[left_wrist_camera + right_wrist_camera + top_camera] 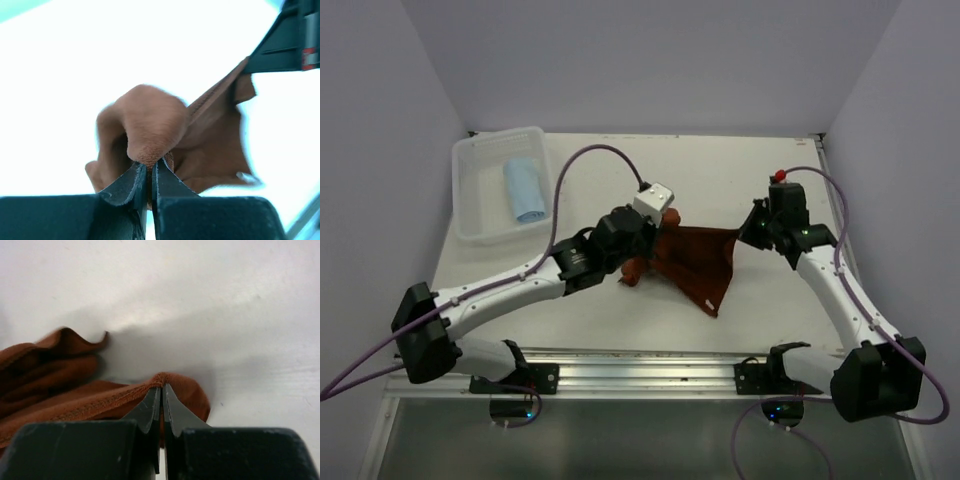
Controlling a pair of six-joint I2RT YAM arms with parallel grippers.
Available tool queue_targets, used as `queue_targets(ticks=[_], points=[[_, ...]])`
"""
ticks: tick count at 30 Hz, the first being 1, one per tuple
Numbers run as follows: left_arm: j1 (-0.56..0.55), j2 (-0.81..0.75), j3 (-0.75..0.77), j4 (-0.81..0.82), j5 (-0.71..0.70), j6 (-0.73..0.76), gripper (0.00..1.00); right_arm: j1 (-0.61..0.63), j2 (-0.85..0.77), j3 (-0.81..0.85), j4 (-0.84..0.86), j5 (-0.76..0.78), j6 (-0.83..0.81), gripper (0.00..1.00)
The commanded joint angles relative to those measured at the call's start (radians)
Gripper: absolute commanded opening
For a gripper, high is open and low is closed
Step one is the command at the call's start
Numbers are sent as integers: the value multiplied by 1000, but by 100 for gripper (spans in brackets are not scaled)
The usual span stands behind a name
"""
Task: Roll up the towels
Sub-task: Fold the towel
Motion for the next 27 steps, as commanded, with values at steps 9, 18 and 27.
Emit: queue_targets(ticks=[9,18,27], points=[[176,-321,56,-379,-239,-110,11,-23,148,514,-133,201,-116,0],[179,-511,22,-448,-388,-251,17,-20,312,889,-242,44,-118,0],[176,-515,-106,-277,-149,-203,31,-22,257,839,-284,125,-187,0]])
